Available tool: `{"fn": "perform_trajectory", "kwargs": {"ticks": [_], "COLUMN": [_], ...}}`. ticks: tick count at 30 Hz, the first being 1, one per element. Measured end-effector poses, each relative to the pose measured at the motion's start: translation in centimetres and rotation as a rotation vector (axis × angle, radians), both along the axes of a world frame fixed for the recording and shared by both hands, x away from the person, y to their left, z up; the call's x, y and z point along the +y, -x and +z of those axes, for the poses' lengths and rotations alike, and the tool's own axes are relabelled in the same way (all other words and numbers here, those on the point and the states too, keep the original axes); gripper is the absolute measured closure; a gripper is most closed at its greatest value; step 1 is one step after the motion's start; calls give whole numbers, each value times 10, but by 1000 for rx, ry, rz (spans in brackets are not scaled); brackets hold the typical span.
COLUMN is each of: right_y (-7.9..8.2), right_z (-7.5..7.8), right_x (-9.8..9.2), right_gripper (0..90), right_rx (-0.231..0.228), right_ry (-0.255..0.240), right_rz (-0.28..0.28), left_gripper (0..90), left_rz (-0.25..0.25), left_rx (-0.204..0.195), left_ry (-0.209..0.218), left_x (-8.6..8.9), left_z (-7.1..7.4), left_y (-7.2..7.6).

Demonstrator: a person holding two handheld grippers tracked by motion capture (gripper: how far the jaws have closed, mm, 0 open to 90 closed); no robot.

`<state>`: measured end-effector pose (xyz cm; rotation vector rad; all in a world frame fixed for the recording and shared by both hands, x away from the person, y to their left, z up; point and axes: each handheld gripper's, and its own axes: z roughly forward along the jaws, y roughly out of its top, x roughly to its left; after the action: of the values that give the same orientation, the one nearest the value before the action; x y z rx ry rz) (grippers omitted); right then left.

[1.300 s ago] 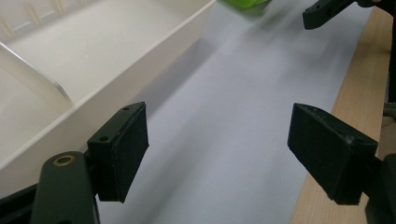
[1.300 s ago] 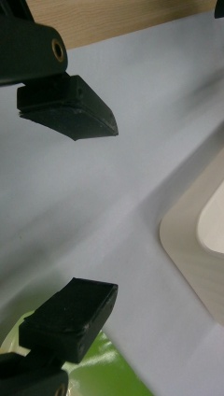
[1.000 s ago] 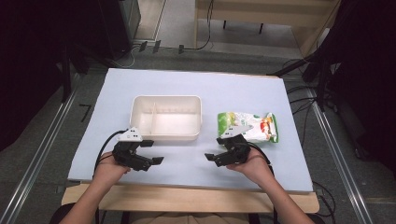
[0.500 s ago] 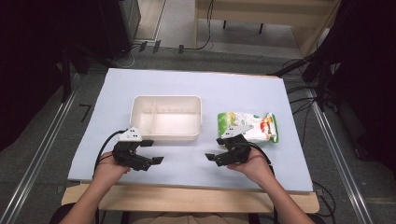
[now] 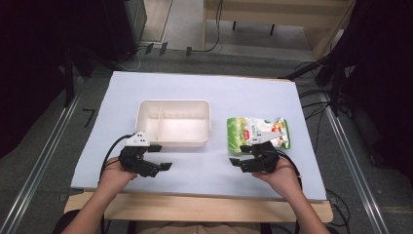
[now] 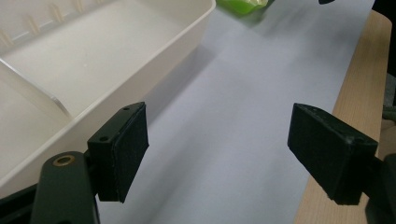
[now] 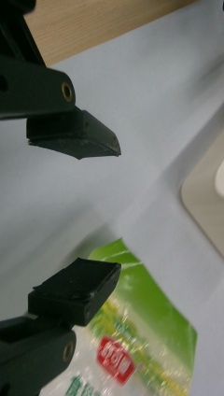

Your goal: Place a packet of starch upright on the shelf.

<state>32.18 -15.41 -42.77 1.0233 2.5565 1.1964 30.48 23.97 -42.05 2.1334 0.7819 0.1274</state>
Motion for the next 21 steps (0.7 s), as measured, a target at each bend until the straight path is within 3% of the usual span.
{"fn": "perform_trajectory", "kwargs": {"ticks": [8, 15, 17, 21], "right_y": [-2, -7, -11, -20], "right_z": [-3, -14, -19, -25], "right_x": [-25, -35, -35, -42], "right_gripper": [439, 699, 772, 856], "right_rx": [4, 7, 30, 76], "right_ry": [-5, 28, 47, 39], "right_rz": [-67, -93, -100, -128], "left_gripper": [210, 210, 211, 210], "left_rz": [-17, -24, -24, -25], "left_rx": [-1, 0, -1, -1], "left_ry": [-3, -4, -3, 2], "left_x": [-4, -9, -9, -9], "left_z": [0, 0, 0, 0], "left_y": [-4, -6, -6, -6]}}
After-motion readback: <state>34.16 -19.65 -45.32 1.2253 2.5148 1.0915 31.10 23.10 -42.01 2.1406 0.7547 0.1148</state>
